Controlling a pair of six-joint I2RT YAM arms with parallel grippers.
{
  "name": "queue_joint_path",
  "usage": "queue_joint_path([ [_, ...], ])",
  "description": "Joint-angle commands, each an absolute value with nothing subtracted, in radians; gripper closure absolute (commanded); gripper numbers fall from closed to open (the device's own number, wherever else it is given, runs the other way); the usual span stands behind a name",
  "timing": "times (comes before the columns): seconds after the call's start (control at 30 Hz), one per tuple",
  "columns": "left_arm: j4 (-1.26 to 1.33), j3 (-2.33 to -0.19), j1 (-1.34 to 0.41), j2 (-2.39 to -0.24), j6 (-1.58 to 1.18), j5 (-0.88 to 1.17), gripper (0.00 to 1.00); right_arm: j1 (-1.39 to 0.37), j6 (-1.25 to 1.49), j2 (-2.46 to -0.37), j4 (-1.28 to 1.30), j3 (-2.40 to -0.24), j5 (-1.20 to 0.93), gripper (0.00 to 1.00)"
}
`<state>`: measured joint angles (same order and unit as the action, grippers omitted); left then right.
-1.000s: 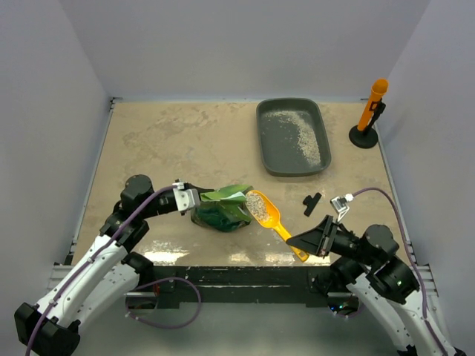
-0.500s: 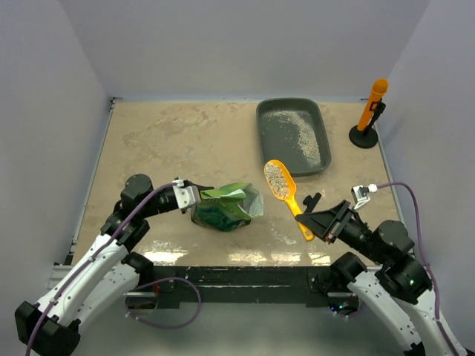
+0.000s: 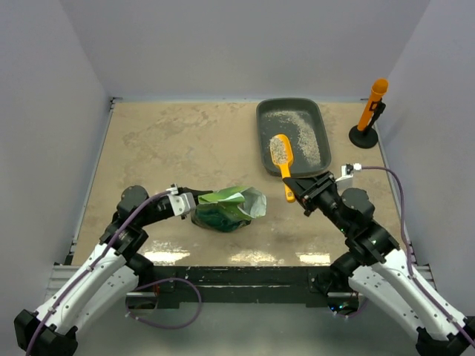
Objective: Fill the litter box with clean litter
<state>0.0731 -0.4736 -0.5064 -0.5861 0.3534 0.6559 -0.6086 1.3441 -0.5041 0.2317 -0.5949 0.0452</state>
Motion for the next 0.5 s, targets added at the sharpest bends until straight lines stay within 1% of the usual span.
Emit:
queue_joint_path([
  [0.0,0.215,-0.457,-0.548,-0.558,0.322,0.658,1.0,-0.58,1.393,-0.563,0.006,-0.551,0.193,1.0],
  [0.07,0.213,-0.453,-0.56,-0.551,0.324,0.652,1.0,-0.54,1.388,-0.592,-0.03,-0.52,0.187,1.0],
  [0.2,0.207,-0.453,-0.571,-0.548,0.33,0.65,1.0,-0.387,1.4,-0.663,-0.229,-0.425,0.083,1.0],
  [0.3,0.206,-0.449,-0.574,-0.548,0.328,0.649,1.0,-0.306,1.422,-0.73,-0.372,-0.344,0.031,1.0],
  [0.4,0.212,-0.443,-0.575,-0.549,0.324,0.649,1.0,-0.227,1.401,-0.843,-0.487,-0.308,-0.027,1.0],
  [0.47,0.218,-0.434,-0.575,-0.546,0.322,0.646,1.0,-0.192,1.37,-0.951,-0.517,-0.321,-0.066,1.0],
])
